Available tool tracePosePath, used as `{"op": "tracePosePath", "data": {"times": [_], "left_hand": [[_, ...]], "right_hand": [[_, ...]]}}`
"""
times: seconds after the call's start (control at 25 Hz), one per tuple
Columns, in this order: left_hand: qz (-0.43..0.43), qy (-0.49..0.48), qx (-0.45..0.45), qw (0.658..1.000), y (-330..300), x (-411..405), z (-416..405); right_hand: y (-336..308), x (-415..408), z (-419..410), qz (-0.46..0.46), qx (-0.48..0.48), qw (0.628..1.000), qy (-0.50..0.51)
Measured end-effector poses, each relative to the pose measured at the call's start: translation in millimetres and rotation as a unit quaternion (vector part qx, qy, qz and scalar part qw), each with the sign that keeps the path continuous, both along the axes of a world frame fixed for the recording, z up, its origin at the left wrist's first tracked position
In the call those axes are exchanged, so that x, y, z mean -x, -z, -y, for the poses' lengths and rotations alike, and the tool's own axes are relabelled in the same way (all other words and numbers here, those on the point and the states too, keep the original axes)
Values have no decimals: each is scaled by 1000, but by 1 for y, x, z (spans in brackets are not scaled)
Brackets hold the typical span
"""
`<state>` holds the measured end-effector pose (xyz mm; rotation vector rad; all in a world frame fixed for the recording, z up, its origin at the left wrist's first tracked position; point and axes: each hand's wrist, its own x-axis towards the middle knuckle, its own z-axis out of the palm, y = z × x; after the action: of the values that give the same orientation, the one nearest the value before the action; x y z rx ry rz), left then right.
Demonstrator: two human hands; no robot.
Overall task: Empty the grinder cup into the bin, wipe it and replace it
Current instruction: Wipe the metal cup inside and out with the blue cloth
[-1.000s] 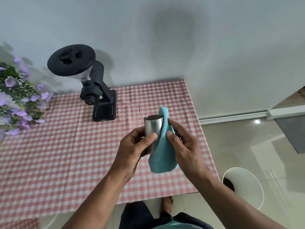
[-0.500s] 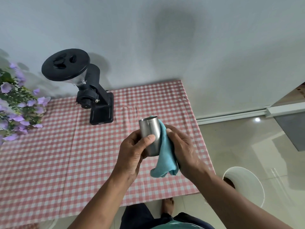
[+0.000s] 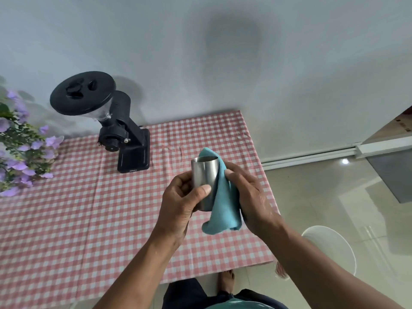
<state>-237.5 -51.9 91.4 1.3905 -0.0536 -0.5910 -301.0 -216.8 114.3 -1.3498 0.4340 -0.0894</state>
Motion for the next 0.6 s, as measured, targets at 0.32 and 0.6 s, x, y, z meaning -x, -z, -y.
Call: {"op": "tracePosePath", "data": {"times": [0.32, 0.6], "left_hand": [[-14, 50, -2, 999, 1, 1, -3], [14, 14, -56, 998, 2, 0, 0]], "right_hand": [[0, 4, 1, 5, 27, 999, 38], [13, 19, -11, 20, 80, 996, 26]]}}
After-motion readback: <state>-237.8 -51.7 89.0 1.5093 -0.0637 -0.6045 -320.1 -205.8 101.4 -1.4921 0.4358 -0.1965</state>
